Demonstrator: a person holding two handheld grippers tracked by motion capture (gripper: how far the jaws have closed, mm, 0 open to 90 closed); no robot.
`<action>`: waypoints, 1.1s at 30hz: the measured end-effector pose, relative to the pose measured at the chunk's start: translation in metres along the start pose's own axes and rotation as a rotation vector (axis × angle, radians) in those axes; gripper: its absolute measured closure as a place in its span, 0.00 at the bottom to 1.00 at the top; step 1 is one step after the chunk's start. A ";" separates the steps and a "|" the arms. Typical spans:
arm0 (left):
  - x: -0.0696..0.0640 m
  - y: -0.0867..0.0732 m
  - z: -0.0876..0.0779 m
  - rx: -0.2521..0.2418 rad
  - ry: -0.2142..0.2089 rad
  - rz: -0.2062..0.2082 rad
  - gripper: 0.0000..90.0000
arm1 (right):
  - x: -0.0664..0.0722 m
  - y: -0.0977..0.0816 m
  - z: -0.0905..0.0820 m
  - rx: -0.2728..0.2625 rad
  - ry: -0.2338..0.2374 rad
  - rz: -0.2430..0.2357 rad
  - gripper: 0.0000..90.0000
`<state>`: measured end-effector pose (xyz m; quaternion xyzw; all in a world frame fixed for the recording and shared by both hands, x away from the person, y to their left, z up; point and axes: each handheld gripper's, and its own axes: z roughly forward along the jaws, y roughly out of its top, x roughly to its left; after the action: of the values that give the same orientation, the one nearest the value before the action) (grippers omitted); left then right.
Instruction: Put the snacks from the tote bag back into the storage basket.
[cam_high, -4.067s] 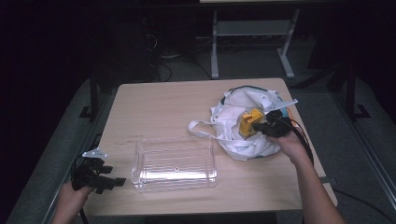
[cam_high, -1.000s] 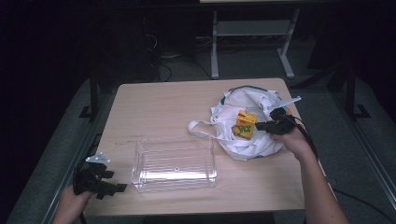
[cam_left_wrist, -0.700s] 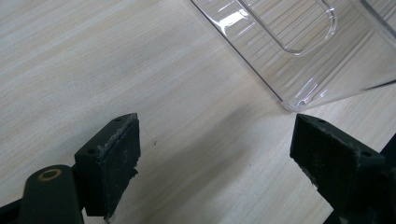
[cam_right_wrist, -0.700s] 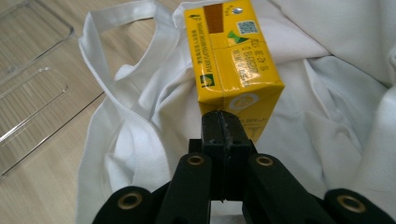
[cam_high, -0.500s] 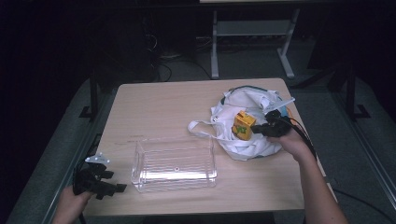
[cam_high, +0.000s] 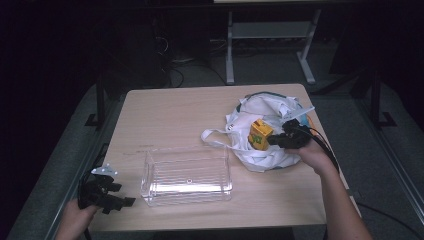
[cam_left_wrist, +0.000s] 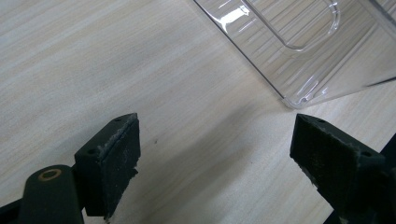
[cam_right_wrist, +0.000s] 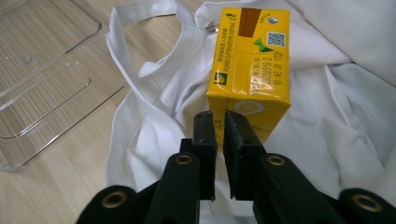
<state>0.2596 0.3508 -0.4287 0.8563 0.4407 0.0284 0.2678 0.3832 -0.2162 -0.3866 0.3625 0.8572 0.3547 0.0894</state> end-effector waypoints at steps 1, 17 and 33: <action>0.000 0.000 0.000 0.001 0.001 0.002 0.18 | 0.000 0.000 -0.001 0.002 -0.003 0.001 0.89; 0.007 -0.002 -0.004 -0.010 0.006 0.004 0.18 | -0.001 0.019 -0.016 0.101 -0.093 0.034 0.44; 0.006 -0.001 -0.005 -0.014 -0.006 0.012 0.18 | -0.003 0.057 -0.011 0.208 -0.112 -0.006 0.40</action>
<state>0.2608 0.3581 -0.4264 0.8571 0.4346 0.0306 0.2750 0.4130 -0.1969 -0.3406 0.3866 0.8841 0.2425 0.1002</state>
